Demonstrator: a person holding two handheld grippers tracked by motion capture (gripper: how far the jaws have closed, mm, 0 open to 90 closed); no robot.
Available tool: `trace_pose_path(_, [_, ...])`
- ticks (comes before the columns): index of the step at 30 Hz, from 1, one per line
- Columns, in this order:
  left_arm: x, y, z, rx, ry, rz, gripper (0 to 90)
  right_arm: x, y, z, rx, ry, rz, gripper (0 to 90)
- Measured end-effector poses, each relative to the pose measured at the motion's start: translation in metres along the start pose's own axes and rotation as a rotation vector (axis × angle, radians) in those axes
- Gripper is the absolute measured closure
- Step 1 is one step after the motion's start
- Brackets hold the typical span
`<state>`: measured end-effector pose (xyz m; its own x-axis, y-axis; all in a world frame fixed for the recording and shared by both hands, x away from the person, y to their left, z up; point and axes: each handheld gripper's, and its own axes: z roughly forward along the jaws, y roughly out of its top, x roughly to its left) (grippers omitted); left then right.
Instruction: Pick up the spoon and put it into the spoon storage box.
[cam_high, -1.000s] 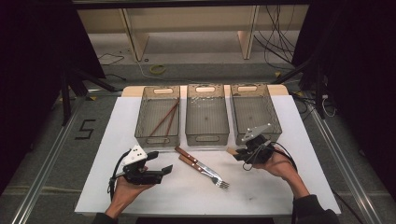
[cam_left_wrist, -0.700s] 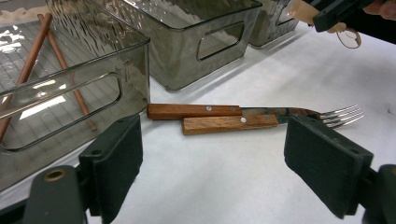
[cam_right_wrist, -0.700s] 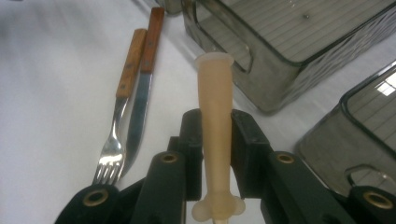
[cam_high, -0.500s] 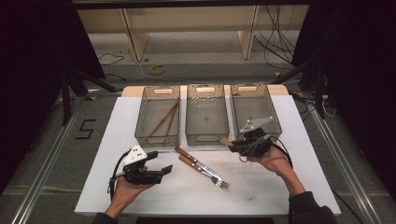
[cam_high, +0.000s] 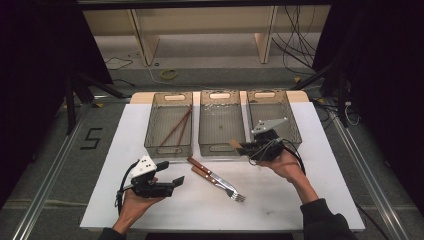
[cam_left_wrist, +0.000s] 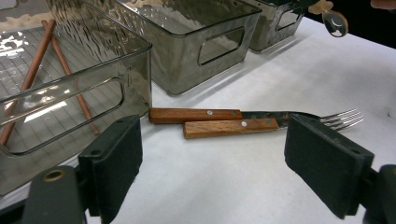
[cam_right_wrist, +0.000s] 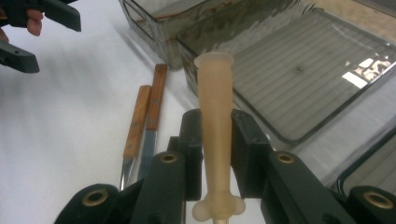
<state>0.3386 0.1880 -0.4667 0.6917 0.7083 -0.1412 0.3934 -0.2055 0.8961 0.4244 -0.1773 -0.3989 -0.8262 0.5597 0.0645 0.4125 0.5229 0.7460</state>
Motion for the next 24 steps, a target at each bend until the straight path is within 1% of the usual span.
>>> trace_pose_path(2, [0.0, 0.0, 0.0, 0.001, -0.001, 0.001, 18.5, 0.001, 0.004, 0.002, -0.007, 0.0, 0.004, 76.0])
trace_pose_path(3, [0.0, 0.0, 0.0, 0.0, 0.0, 0.001, 18.5, 0.001, 0.006, 0.003, -0.009, -0.001, -0.001, 76.0])
trace_pose_path(11, [0.0, 0.0, 0.0, -0.002, 0.0, 0.002, 18.5, 0.002, 0.021, 0.01, -0.035, -0.003, 0.015, 76.0])
trace_pose_path(12, [0.001, 0.0, 0.0, -0.002, 0.001, 0.005, 18.5, 0.002, 0.023, 0.011, -0.04, -0.004, 0.011, 76.0])
trace_pose_path(18, [0.001, 0.0, -0.001, -0.004, 0.001, 0.003, 18.4, 0.003, 0.034, 0.017, -0.048, -0.005, 0.008, 76.0])
trace_pose_path(22, [0.001, 0.0, -0.001, -0.009, 0.003, 0.0, 18.5, 0.002, 0.04, 0.022, -0.056, -0.009, 0.013, 76.0])
trace_pose_path(24, [0.001, 0.0, -0.001, -0.011, 0.003, -0.001, 18.4, 0.002, 0.044, 0.023, -0.058, -0.009, 0.024, 76.0])
